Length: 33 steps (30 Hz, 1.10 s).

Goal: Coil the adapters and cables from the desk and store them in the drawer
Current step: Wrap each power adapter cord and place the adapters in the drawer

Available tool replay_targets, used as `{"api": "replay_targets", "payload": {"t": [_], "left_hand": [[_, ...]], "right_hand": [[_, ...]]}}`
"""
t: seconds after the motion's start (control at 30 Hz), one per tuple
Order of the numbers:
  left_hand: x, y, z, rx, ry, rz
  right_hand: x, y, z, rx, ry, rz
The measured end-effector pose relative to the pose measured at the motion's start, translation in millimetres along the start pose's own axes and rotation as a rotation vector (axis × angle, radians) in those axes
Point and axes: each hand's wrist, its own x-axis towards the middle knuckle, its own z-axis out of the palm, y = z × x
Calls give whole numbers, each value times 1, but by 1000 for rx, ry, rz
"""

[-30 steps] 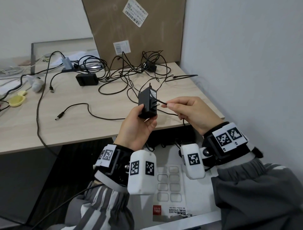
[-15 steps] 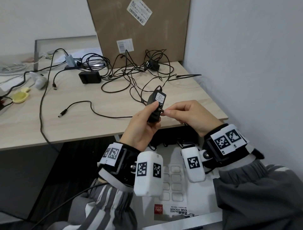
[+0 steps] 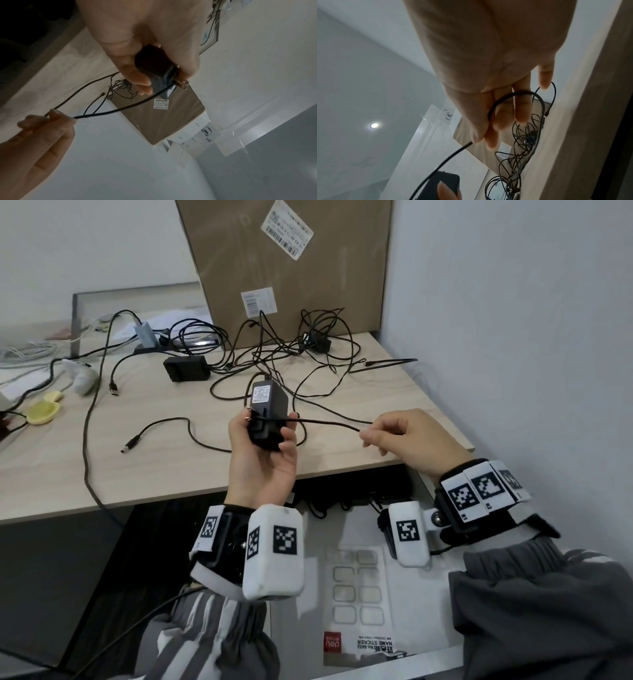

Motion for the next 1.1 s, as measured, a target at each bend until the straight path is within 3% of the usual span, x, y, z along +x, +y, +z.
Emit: {"api": "replay_targets", "payload": {"t": [0.23,0.57,0.67,0.8,1.1], "left_hand": [[-9,-11,7,362,-168,-276],[-10,-17,2,878,-350,-447],[-9,-22,5,1035,-275,-407],[-5,-21,2,1029,-201,-355],[-2,-31,1,936,3,127]], "right_hand": [[7,6,-4,113,167,81],[8,9,-4,269,81,87],[6,7,-5,278,63,79],[4,0,-4,316,71,29],[-4,-16,4,382,-25,-100]]}}
